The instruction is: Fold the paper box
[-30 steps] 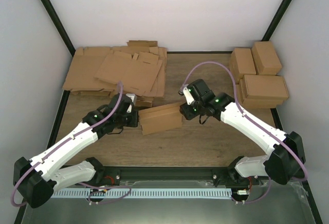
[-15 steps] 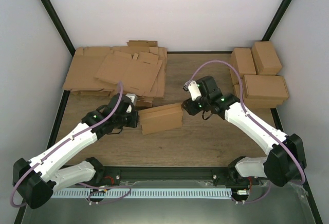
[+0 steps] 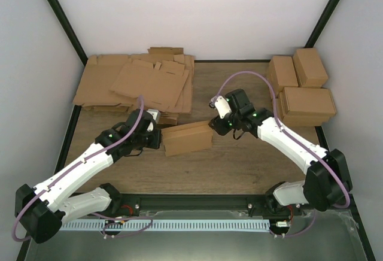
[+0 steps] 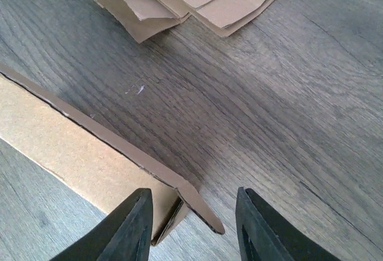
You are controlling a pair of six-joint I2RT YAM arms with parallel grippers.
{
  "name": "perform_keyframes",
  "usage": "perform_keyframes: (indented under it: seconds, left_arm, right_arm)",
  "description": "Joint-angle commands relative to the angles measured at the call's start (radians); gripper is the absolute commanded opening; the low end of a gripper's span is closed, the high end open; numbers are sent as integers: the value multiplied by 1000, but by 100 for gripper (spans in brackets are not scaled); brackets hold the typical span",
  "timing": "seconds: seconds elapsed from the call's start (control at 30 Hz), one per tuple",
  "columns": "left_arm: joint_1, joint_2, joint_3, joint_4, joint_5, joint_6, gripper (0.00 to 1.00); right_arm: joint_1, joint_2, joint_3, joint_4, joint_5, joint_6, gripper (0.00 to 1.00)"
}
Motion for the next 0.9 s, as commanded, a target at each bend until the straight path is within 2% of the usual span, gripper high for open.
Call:
perform_keyframes:
  seconds: [0.0,0.4,0.5,0.67,0.87]
  left_arm:
    - [2,-1,21,14,5,16,4]
    - [2,-1,24,20,15,19,4]
    - [2,-5,17,25,21,13,4]
    - [2,-8,5,49,43,-11,4]
    - [1,-14,-30,90,61,-93,4]
  right_arm:
    - [-2,11,38,13,-24,-15,39]
    - [-2,12,30,-33,-53,47,28]
    - [-2,8,30,-44,-68,77,22]
    - [6,1,25,-55,-97,145,6]
    - [42,-19,1,-38,-44,228,3]
